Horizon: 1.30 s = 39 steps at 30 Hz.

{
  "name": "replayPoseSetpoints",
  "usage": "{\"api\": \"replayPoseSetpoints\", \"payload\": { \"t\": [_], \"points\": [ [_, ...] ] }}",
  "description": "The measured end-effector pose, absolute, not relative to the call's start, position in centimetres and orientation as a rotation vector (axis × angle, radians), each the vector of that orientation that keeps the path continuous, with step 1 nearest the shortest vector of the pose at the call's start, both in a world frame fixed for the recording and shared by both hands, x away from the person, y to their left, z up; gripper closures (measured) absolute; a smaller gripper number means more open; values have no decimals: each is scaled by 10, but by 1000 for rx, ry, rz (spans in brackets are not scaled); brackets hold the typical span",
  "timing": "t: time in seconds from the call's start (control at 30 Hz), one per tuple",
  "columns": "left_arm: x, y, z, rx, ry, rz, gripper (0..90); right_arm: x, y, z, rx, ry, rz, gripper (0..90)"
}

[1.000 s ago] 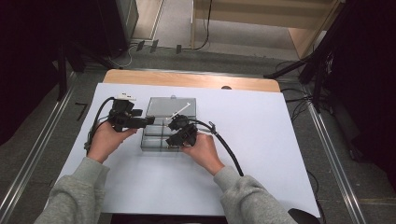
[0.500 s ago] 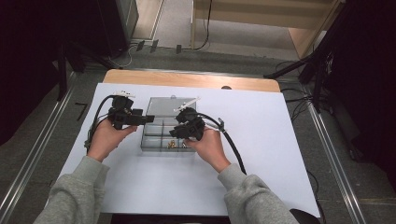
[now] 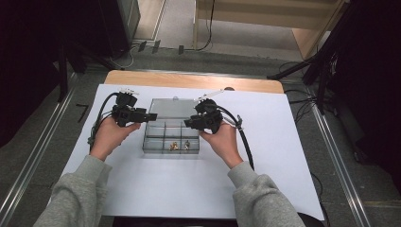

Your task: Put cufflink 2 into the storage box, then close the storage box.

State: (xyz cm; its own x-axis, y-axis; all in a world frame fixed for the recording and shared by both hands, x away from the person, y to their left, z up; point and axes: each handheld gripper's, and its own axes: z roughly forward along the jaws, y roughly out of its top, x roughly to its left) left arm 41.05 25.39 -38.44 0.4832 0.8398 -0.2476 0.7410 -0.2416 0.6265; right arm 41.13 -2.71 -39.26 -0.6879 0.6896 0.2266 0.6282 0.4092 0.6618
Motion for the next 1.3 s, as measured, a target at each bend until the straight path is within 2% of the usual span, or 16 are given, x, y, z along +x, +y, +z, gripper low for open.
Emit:
{"api": "replayPoseSetpoints", "payload": {
  "t": [0.53,1.3],
  "points": [
    [423,248,-391,2048,1367,184,481,427,-33,-398,1288,2492,1164,627],
    [451,247,-413,2025,1507,220,469,461,-31,-433,1491,2355,1068,610]
  ]
}}
